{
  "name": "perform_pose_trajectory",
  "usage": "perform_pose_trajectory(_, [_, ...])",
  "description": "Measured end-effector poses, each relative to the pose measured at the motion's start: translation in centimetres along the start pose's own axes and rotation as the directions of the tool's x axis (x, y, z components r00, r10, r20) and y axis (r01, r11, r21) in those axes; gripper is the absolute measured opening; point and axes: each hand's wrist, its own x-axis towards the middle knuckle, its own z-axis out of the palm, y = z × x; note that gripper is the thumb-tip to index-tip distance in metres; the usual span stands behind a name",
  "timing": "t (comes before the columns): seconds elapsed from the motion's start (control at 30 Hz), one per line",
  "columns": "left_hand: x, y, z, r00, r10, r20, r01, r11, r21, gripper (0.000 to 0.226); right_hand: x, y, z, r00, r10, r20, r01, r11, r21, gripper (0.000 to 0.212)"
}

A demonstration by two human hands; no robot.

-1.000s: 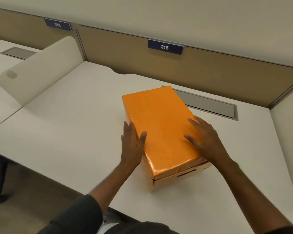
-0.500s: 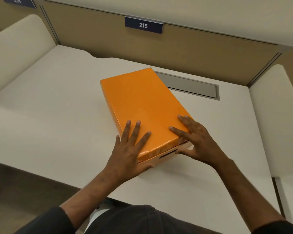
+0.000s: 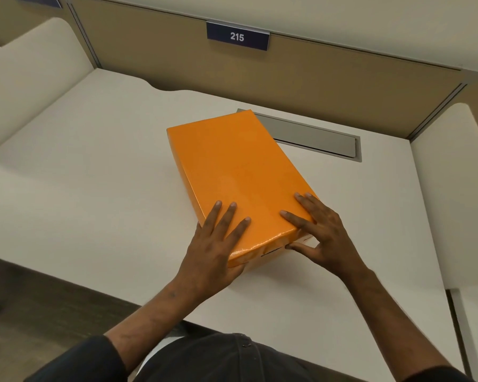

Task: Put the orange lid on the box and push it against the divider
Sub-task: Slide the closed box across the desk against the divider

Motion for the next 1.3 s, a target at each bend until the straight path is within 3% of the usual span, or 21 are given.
perform_pose_trajectory(0.4, [-0.6, -1.1, 2.4, 1.000, 0.021, -0.012, -0.022, 1.000, -0.013, 0.094, -0.7, 0.0, 2.3, 0.997, -0.009, -0.074, 0.007, 1.000, -0.021, 0.073])
perform_pose_trajectory(0.63, [-1.0, -0.7, 1.4, 1.000, 0.021, -0.007, -0.020, 0.999, 0.042, 0.088, -1.0, -0.2, 0.8, 0.998, 0.021, 0.065, -0.024, 0.999, 0.040, 0.074])
perform_pose_trajectory(0.77, [-0.8, -1.0, 0.8, 0.995, -0.036, -0.094, 0.025, 0.993, -0.116, 0.080, -0.6, -0.1, -1.0, 0.991, 0.074, 0.112, -0.095, 0.976, 0.195, 0.060])
perform_pose_trajectory(0.83, [-0.4, -1.7, 0.6, 0.970, -0.183, -0.159, 0.120, 0.933, -0.340, 0.079, 0.3, 0.1, -1.7, 0.985, 0.158, 0.072, -0.171, 0.949, 0.263, 0.057])
perform_pose_trajectory(0.9, [0.3, -2.6, 0.3, 0.916, -0.372, -0.152, 0.231, 0.796, -0.559, 0.080, 1.9, 0.3, -2.3, 0.962, 0.263, 0.079, -0.274, 0.902, 0.332, 0.063])
perform_pose_trajectory(1.03, [1.9, -4.4, 0.5, 0.808, -0.587, -0.042, 0.387, 0.583, -0.715, 0.085, 6.2, 1.5, -2.9, 0.899, 0.399, 0.181, -0.436, 0.773, 0.460, 0.092])
perform_pose_trajectory(1.13, [2.4, -5.2, 0.8, 0.756, -0.648, 0.096, 0.453, 0.411, -0.791, 0.091, 8.7, 2.3, -3.1, 0.845, 0.422, 0.330, -0.535, 0.669, 0.516, 0.111])
perform_pose_trajectory(1.3, [2.6, -5.6, 1.1, 0.756, -0.608, 0.245, 0.467, 0.238, -0.852, 0.108, 9.8, 2.5, -2.4, 0.826, 0.362, 0.432, -0.564, 0.557, 0.610, 0.099])
